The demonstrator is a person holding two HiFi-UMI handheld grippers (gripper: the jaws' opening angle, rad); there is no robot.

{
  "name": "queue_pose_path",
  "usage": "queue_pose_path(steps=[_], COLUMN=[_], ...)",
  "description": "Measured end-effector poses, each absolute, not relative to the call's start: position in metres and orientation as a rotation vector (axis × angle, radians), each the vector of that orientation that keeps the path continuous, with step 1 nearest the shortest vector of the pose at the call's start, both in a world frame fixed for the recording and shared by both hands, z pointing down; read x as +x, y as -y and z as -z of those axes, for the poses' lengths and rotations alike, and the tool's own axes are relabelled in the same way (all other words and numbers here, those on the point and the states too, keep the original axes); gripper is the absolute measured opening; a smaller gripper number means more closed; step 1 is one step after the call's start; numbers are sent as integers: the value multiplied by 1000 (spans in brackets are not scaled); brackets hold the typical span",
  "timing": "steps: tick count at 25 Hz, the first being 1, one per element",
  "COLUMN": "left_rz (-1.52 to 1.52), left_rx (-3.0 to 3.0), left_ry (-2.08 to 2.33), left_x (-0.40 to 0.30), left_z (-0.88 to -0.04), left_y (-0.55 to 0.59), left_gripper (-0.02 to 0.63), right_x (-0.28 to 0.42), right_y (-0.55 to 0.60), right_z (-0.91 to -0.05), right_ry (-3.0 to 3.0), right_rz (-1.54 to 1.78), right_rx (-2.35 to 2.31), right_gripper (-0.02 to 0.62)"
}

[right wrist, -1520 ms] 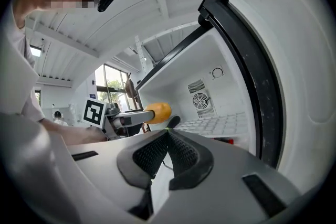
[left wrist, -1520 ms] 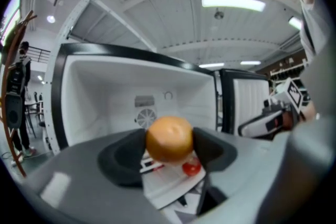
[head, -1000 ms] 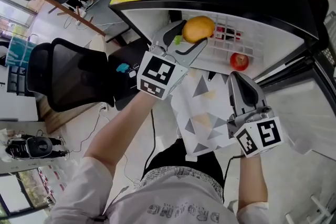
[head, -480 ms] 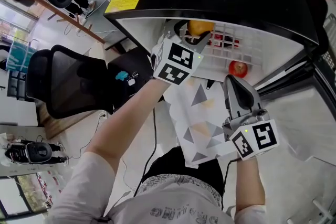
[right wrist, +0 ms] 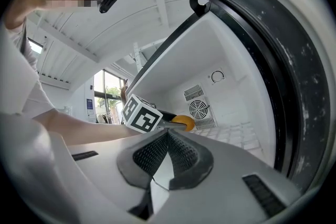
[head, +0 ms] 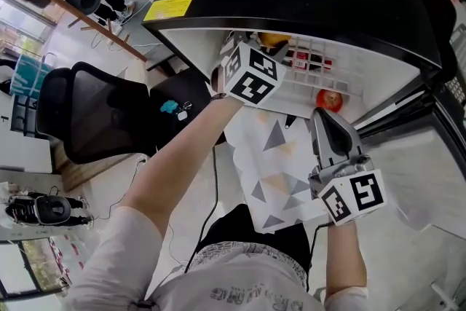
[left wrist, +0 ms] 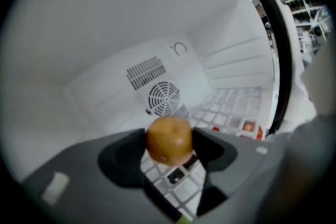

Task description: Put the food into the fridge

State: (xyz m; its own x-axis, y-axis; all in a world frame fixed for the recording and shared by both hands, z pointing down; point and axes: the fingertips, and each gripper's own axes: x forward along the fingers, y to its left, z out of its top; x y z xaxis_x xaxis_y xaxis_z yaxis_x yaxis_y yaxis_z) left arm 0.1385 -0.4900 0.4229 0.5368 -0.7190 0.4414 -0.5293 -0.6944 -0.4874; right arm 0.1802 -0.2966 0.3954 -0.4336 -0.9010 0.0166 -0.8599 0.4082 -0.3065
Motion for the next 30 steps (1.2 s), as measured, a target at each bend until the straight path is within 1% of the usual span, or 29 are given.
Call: queue_pose_path(steps=[9,15,19,22,30], left_rz=[1007,1017,1008,986,955], left_rx=[-2457,-2465,-2472,-2478,-2511], left_ry=[-1071,-1080,-1059,-1053,-1026], left_x=[140,140,140,140,137], left_z=[-439,-446,-447,-443,-439], left_y=[507,514,511,507,495], left_gripper=[291,296,333,345,345], right_x=[184,186,182,179,166], right_y=[297,299,299,299,298], right_z=[-408,-405,-406,-405,-393], right_ry=[-2499,-2485,-2492,-2496,-2514], right_rz=[446,452,458,455,433], right_rx=[-1573,-1585,-1587,-1586,-1588], right_gripper=[3,3,3,3,3])
